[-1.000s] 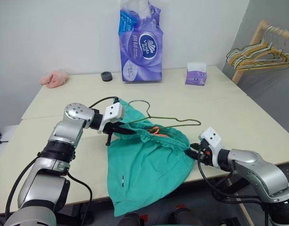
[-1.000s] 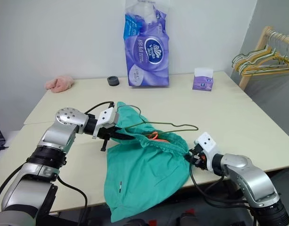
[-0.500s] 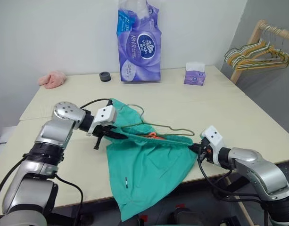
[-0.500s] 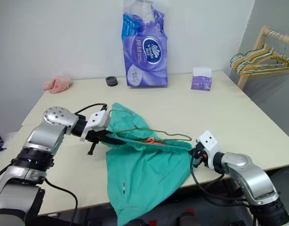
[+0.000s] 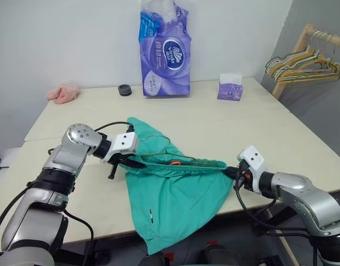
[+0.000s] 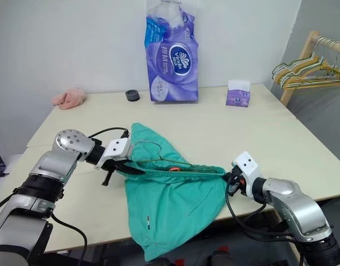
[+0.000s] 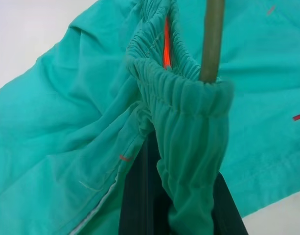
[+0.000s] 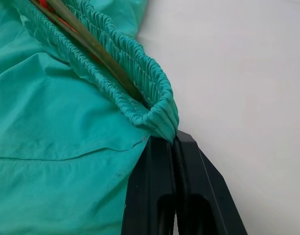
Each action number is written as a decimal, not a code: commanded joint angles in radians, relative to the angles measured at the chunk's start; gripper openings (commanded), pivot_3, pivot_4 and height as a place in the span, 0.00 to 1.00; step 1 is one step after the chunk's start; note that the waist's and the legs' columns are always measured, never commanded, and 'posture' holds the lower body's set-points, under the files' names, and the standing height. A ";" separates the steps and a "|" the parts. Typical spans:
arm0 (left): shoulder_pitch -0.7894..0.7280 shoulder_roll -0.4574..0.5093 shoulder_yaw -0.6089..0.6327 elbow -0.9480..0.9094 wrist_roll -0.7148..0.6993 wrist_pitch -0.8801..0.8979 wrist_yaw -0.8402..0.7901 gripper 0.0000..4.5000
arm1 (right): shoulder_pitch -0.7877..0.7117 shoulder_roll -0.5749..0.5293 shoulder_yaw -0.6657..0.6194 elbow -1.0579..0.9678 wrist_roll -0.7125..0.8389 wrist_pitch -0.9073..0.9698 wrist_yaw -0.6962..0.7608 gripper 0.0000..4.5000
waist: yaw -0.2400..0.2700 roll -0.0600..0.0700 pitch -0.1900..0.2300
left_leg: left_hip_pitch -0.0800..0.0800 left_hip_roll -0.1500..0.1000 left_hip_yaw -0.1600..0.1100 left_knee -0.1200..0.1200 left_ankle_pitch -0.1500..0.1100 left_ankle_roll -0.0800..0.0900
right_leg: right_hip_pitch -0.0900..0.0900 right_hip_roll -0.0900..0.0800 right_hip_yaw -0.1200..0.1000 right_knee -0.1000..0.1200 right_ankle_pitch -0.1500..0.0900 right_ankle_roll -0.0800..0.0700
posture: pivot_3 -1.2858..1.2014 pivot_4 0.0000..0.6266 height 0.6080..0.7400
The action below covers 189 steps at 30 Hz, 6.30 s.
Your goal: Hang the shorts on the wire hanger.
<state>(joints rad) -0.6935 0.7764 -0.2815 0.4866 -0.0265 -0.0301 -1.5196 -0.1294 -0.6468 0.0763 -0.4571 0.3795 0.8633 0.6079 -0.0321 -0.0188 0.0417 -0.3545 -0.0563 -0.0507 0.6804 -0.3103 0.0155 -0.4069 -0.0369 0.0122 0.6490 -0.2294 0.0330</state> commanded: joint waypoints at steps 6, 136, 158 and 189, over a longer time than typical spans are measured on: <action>-0.048 0.003 -0.029 0.058 0.096 -0.055 0.056 0.00 | -0.042 -0.067 -0.066 -0.056 0.010 0.025 0.009 0.01 | 0.000 0.000 0.000 | 0.000 0.000 0.000 0.000 0.000 0.000 | 0.000 0.000 0.000 0.000 0.000 0.000 | 0.47 0.00 1.00; -0.122 -0.181 0.149 0.309 -0.008 -0.106 0.333 0.01 | -0.281 -0.176 0.154 0.000 -0.141 0.028 0.338 0.00 | -0.001 0.000 -0.001 | -0.003 -0.001 0.000 0.000 -0.001 0.001 | -0.004 -0.002 0.000 0.000 0.002 -0.001 | 0.47 0.00 1.00; -0.047 -0.207 0.135 0.235 -0.009 -0.097 0.323 0.01 | -0.219 -0.216 0.103 -0.078 -0.044 0.065 0.310 0.00 | -0.001 0.000 -0.001 | -0.004 -0.001 0.000 0.000 -0.001 0.001 | -0.004 -0.002 -0.001 0.000 0.002 -0.001 | 0.47 0.00 1.00; 0.120 -0.258 0.135 -0.607 -0.462 0.518 0.290 0.52 | 0.001 -0.072 -0.638 -0.113 0.092 0.700 -0.081 0.00 | -0.012 0.008 0.001 | -0.003 -0.001 0.000 0.000 -0.001 0.002 | -0.002 -0.002 0.001 -0.001 0.002 -0.001 | 0.43 0.06 1.00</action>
<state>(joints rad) -0.5550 0.5239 -0.1444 -0.0881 -0.4578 0.4666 -1.2277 -0.1150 -0.7118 -0.5040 -0.5289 0.4805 1.5411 0.5444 -0.0444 -0.0108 0.0423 -0.3560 -0.0570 -0.0500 0.6807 -0.3117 0.0174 -0.4073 -0.0389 0.0131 0.6477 -0.2274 0.0328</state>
